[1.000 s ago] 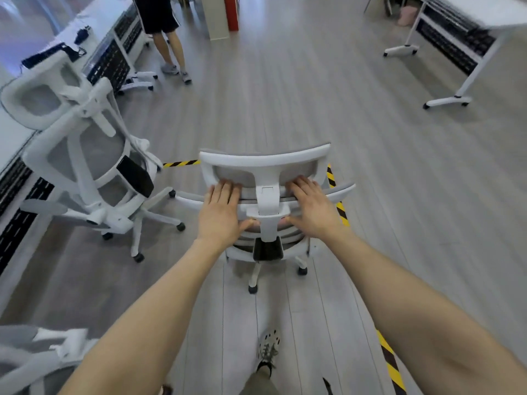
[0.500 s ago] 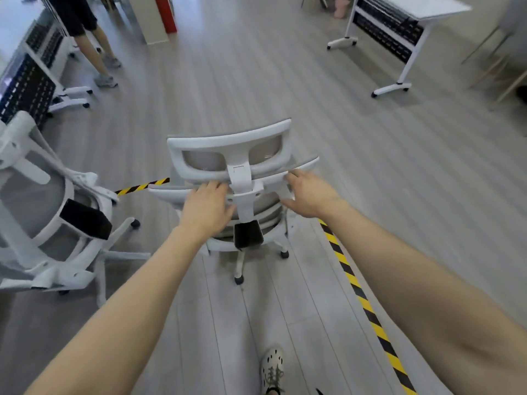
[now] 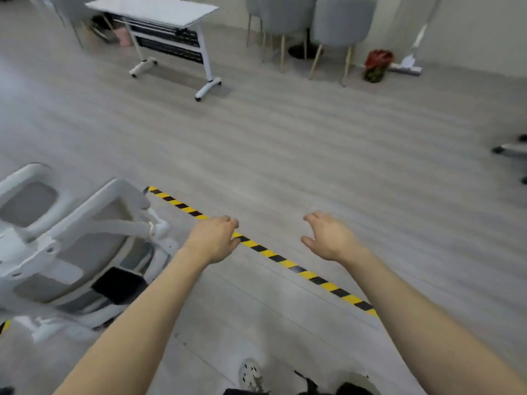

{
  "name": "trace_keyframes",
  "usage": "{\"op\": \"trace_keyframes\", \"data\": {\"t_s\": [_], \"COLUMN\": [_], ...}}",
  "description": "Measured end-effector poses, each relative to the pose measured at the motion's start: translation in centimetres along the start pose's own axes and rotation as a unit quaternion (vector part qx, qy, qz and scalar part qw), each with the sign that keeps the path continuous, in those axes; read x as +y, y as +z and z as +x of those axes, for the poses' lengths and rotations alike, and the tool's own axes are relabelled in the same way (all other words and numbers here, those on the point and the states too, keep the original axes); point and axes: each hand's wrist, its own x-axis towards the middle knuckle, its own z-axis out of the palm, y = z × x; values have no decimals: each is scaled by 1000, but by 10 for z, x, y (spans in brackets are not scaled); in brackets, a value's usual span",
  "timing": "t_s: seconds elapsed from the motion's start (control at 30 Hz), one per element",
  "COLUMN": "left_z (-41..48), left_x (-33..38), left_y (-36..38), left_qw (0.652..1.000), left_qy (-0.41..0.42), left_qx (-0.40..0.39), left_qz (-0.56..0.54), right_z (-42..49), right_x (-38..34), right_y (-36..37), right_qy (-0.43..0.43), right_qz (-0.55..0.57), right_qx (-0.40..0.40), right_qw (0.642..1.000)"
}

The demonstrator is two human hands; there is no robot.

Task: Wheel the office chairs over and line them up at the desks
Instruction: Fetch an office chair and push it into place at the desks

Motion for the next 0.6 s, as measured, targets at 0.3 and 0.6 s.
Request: {"op": "trace_keyframes", "data": {"t_s": [0.3,0.6], "left_z": [125,208], "left_x": [320,605], "left_y": [-32,-57], "left_qw": [968,908], "left_qy": [221,390], "left_qx": [-8,37], "left_qz": [115,145], "right_z": [-162,-275], "right_x": [288,501], "right_y": [-1,-12], "right_qy": [229,402], "right_qz": [-6,32], "right_qx": [35,44], "right_qw": [973,914]}}
